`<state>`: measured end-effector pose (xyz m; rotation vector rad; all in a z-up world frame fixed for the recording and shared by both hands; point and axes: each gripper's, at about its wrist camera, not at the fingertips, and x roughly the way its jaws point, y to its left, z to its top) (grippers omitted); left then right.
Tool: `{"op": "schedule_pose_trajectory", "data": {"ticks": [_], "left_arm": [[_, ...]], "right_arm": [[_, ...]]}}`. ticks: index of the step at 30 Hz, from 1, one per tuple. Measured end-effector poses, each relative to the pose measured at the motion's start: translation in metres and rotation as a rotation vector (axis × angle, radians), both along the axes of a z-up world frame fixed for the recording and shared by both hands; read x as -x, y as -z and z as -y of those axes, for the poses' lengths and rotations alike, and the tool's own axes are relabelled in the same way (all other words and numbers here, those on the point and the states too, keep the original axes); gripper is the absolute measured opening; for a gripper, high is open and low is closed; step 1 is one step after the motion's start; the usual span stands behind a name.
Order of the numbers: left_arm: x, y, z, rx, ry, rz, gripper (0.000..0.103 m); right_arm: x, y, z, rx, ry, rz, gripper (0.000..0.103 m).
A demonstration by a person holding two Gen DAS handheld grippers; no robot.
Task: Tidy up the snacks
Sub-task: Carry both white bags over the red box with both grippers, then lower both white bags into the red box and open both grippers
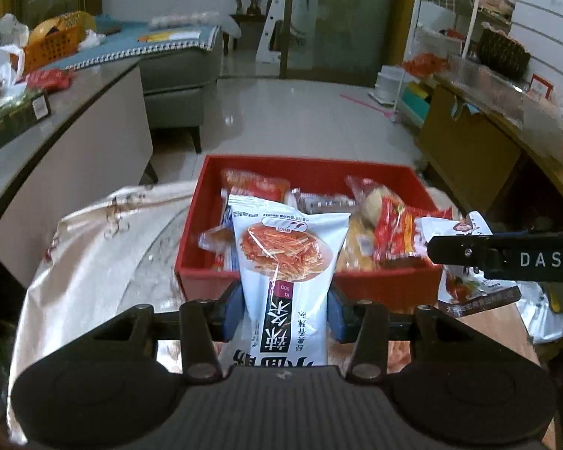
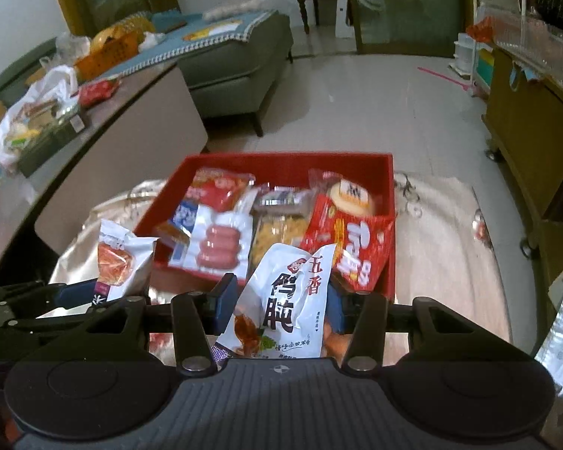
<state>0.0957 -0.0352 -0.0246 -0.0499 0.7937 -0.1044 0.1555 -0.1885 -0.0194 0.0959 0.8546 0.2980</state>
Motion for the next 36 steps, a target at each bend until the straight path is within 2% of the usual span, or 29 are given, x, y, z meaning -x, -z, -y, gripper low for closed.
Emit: {"op": "schedule_pose_trajectory", "data": {"ticks": [14,36], "left_arm": [[-0.038,-0.009,0.007,-0.021,-0.023,0.051,0.039],[-0.102,0.007,0.011,-0.024,-0.063,0.036,0.039]], "right_arm": [[-0.032,-0.009,0.003,-0.029,0.022,0.037,0.057],[-0.088,0.006,0.003,-0.015,0.049,0.014,0.057]]}}
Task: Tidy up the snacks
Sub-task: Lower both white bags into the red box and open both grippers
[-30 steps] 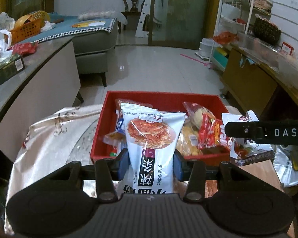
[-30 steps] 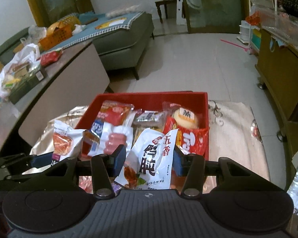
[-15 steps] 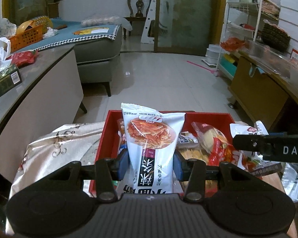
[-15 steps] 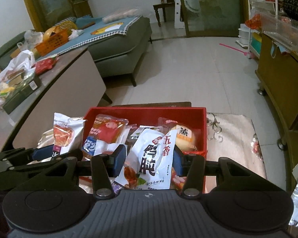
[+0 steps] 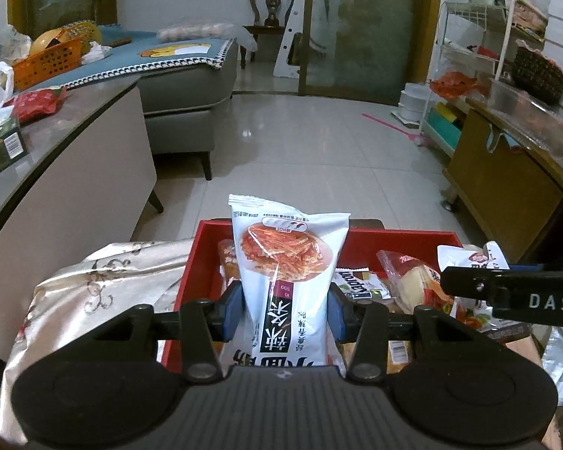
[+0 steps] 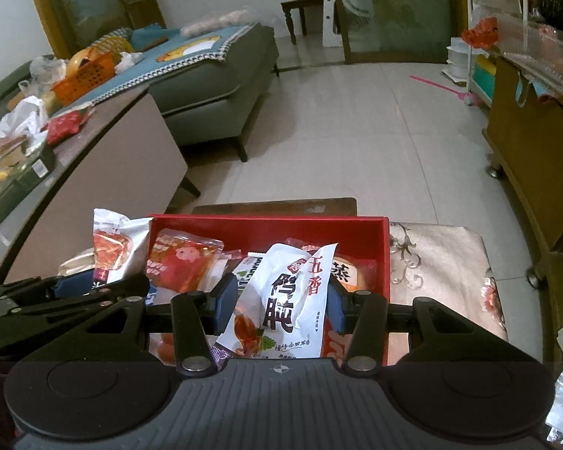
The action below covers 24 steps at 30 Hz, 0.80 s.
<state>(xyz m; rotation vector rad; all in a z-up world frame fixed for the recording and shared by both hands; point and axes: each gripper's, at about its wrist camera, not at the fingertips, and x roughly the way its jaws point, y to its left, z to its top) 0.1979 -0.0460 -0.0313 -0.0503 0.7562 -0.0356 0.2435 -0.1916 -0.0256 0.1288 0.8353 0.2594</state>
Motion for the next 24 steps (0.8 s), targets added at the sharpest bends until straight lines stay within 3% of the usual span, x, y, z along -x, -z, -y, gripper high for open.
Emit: {"op": "schedule_pose_trajectory", "data": {"ticks": [12,24], "left_arm": [[-0.013,0.016,0.008,-0.032,0.007,-0.05,0.041],[-0.004,0.009,0.008,-0.058,-0.006,-0.044,0.061]], "right_arm": [[-0.021,0.02,-0.01,0.038,-0.002,-0.05,0.065],[-0.013,0.016,-0.007,0.045,0.012,-0.047,0.073]]}}
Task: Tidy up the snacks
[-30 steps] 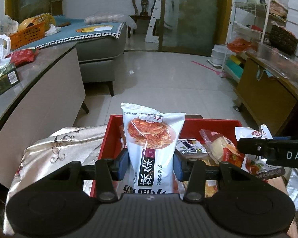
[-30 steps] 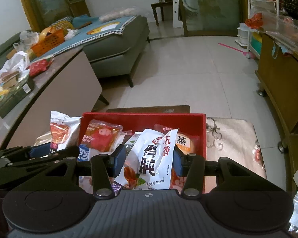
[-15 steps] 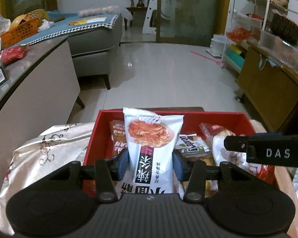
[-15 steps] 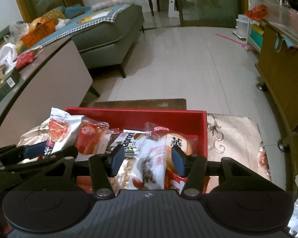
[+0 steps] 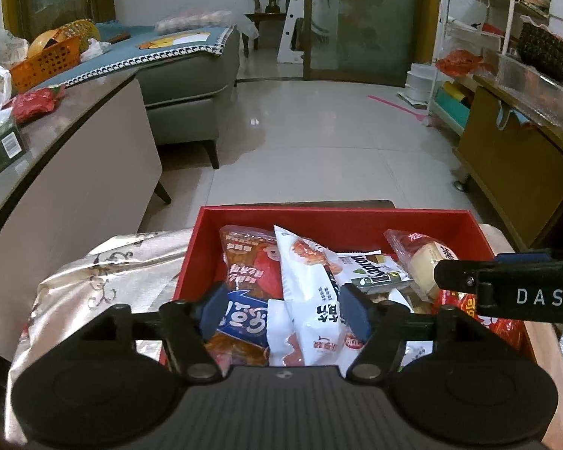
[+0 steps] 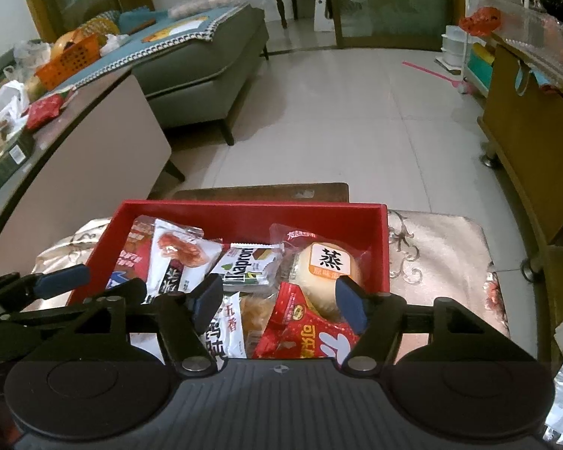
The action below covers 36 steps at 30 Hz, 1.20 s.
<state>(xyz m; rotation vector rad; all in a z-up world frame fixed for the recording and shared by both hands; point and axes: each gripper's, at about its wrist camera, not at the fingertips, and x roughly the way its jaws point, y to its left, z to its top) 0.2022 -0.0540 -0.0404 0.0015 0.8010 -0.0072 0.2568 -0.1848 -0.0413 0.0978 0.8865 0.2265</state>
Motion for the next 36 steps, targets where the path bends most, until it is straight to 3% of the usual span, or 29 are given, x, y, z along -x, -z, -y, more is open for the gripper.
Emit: {"op": "schedule_pose_trajectory", "data": {"ticks": [3,21,36], "left_arm": [[0.006,-0.003,-0.002,-0.009,-0.005,-0.002,0.065],[0.056,-0.019,-0.006,-0.03,-0.017,0.015,0.066],[0.094,-0.033,-0.011,-0.021,-0.022,0.041,0.068]], "right_arm": [[0.006,-0.002,-0.001,-0.001,0.005,0.0,0.074],[0.055,-0.012,-0.004,-0.002,0.018,0.001,0.085],[0.093,-0.017,-0.01,-0.018,0.027,0.009,0.086]]}}
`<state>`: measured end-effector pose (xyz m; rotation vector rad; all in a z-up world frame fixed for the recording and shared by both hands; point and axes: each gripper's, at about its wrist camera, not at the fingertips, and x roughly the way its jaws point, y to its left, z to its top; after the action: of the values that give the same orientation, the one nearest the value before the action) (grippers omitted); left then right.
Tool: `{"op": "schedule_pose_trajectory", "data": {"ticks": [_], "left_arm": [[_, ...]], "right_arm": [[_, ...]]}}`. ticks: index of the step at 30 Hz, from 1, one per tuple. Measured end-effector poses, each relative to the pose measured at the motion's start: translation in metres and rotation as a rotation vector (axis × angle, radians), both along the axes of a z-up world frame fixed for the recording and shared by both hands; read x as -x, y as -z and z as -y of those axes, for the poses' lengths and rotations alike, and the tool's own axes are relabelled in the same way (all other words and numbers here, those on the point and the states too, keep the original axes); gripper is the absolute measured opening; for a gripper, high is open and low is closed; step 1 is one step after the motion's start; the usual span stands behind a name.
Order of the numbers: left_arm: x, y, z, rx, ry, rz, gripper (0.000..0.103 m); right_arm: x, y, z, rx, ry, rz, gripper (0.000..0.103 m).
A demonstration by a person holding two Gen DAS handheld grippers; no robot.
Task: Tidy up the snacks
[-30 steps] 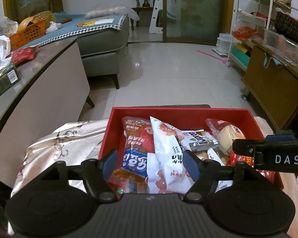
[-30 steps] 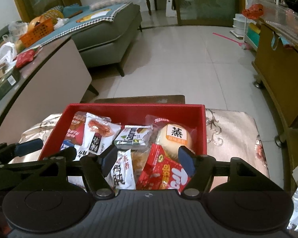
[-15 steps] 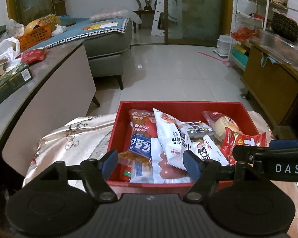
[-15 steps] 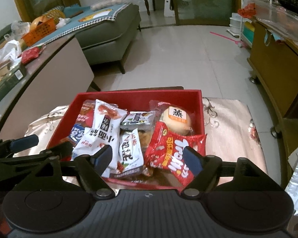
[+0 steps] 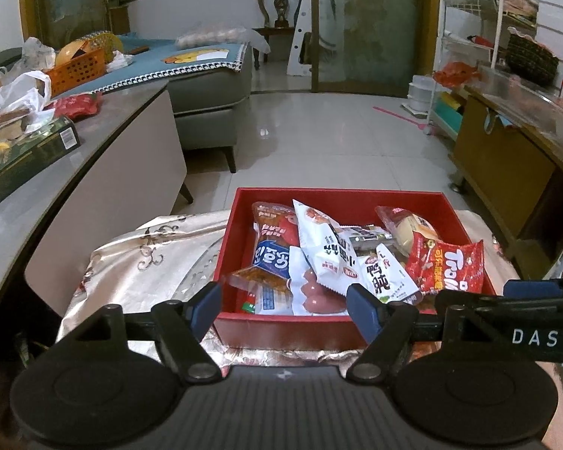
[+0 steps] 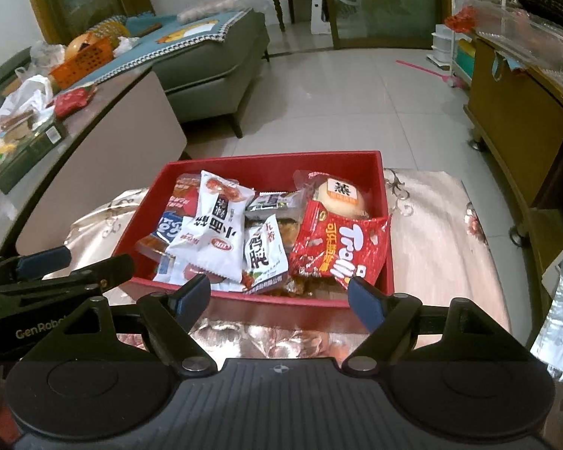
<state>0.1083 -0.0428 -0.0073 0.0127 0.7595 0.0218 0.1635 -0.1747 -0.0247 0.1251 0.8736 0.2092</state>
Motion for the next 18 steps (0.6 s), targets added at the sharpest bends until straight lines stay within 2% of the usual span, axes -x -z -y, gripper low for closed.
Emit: {"op": "schedule_pose_trajectory", "data": {"ticks": [18], "left_arm": [[0.036,0.002,0.006,-0.033,0.013,-0.002,0.069]], "right_arm": [[0.033,-0.003,0.002,-0.01,-0.004,-0.007,0.088]]}}
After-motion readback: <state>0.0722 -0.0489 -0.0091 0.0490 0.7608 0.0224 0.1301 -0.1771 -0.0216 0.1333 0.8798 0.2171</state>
